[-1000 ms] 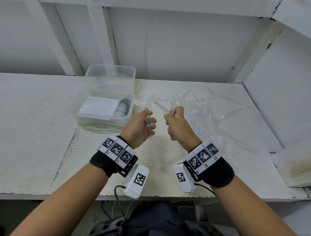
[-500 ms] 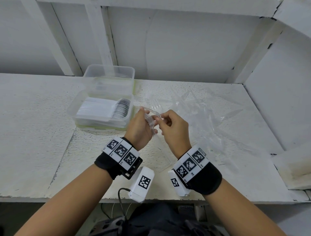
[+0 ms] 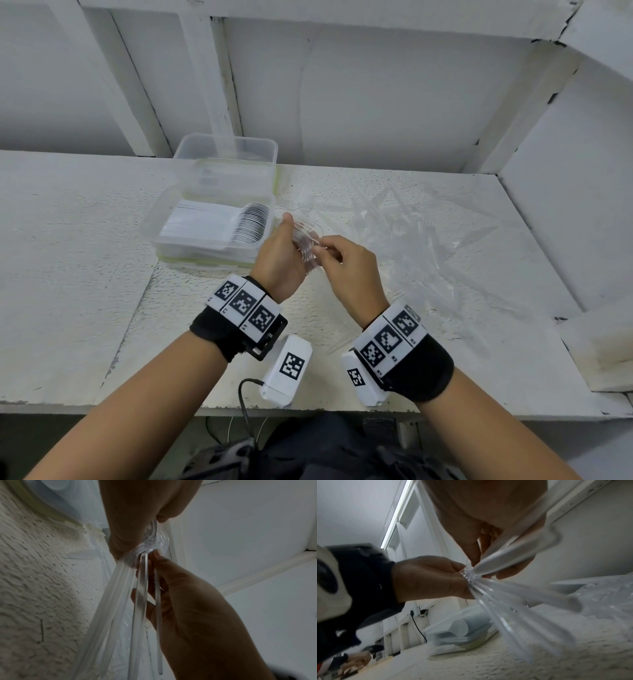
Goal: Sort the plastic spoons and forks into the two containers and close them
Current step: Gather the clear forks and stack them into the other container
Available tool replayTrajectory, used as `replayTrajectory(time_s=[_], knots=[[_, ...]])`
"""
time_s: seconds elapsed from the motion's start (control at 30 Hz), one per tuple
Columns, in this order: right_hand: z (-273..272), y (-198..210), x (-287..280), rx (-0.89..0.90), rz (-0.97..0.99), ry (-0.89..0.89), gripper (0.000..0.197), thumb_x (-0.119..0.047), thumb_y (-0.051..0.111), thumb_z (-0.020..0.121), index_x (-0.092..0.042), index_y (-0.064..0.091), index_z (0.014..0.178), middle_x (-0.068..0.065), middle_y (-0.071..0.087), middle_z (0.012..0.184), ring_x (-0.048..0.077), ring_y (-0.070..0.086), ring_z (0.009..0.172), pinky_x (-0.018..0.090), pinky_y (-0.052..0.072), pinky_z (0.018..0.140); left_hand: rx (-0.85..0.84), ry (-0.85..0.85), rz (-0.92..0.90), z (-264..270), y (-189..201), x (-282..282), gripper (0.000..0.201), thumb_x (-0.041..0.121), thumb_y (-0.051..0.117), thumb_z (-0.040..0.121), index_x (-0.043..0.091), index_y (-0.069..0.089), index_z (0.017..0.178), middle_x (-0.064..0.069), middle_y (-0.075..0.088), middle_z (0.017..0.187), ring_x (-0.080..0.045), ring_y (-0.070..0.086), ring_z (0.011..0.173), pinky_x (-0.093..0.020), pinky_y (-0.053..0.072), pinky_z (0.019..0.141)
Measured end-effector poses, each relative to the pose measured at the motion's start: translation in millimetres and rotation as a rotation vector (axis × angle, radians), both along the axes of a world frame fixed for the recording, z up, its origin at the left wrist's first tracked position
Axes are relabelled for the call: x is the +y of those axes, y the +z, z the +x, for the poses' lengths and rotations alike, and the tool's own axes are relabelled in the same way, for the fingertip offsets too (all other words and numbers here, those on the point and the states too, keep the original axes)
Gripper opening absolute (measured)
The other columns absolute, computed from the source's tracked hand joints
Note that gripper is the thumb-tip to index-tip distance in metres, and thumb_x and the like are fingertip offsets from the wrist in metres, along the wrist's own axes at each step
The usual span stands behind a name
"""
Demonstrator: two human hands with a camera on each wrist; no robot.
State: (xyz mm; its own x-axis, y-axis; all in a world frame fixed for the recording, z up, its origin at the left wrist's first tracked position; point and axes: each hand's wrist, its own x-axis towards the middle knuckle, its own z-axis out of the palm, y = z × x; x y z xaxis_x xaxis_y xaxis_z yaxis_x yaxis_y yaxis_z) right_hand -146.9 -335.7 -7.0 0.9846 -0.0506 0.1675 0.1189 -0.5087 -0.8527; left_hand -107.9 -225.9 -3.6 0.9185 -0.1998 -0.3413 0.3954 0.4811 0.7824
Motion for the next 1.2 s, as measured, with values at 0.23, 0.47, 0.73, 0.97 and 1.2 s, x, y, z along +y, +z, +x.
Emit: replayTrajectory(time_s=[0.23,0.47,0.73,0.97,1.2], knots=[[-0.6,4.8,-3.1,-0.084,-0.070,0.047,0.024,-0.019,0.056,0.092,-0.022,0.054,0.116,-0.001,0.065,0.075,0.015,0.062,0.071,0.029,0.049,0.069,-0.004,-0.059,-0.054,1.4,6.4,4.2,0.052,0.047,0.016,0.100,0.003,0.044,0.100,-0.013,0.061,0.089,-0.019,0.061,0.080,-0.026,0.054,0.065],[4.2,-2.9,0.5,-0.098,-0.148,0.105,0.033,-0.029,0.054,0.093,-0.025,0.057,0.126,0.002,0.064,0.097,0.013,0.061,0.083,0.034,0.052,0.079,0.025,-0.008,-0.177,2.7,14.1,4.4,0.044,0.046,0.024,0.099,0.008,0.043,0.107,-0.015,0.056,0.097,-0.021,0.063,0.083,-0.035,0.057,0.058],[10.9,6.8,-0.8,0.105,-0.459,0.356,0.074,-0.030,0.049,0.094,-0.033,0.000,0.149,0.006,0.057,0.095,0.023,0.058,0.084,0.038,0.050,0.075,0.049,0.015,-0.193,18.3,16.7,20.4,0.050,0.048,0.024,0.099,0.008,0.048,0.080,-0.010,0.067,0.079,-0.021,0.065,0.090,-0.034,0.055,0.078],[29.8,21.6,-0.3,0.175,-0.141,0.353,0.052,-0.023,0.050,0.096,-0.026,0.026,0.141,0.001,0.059,0.079,0.010,0.054,0.064,0.024,0.043,0.062,-0.114,-0.138,0.018,32.3,21.8,42.6,0.032,0.037,0.036,0.099,0.009,0.046,0.111,-0.012,0.061,0.106,-0.019,0.063,0.092,-0.030,0.057,0.076],[52.0,34.8,3.2,0.524,0.565,0.553,0.022,-0.016,0.055,0.090,-0.018,0.047,0.110,-0.001,0.056,0.067,0.005,0.040,0.040,0.013,0.027,0.034,-0.276,-0.207,0.125,51.1,28.5,72.0,0.027,0.028,0.061,0.083,0.019,0.057,0.108,0.000,0.067,0.095,-0.021,0.060,0.094,-0.036,0.048,0.085]])
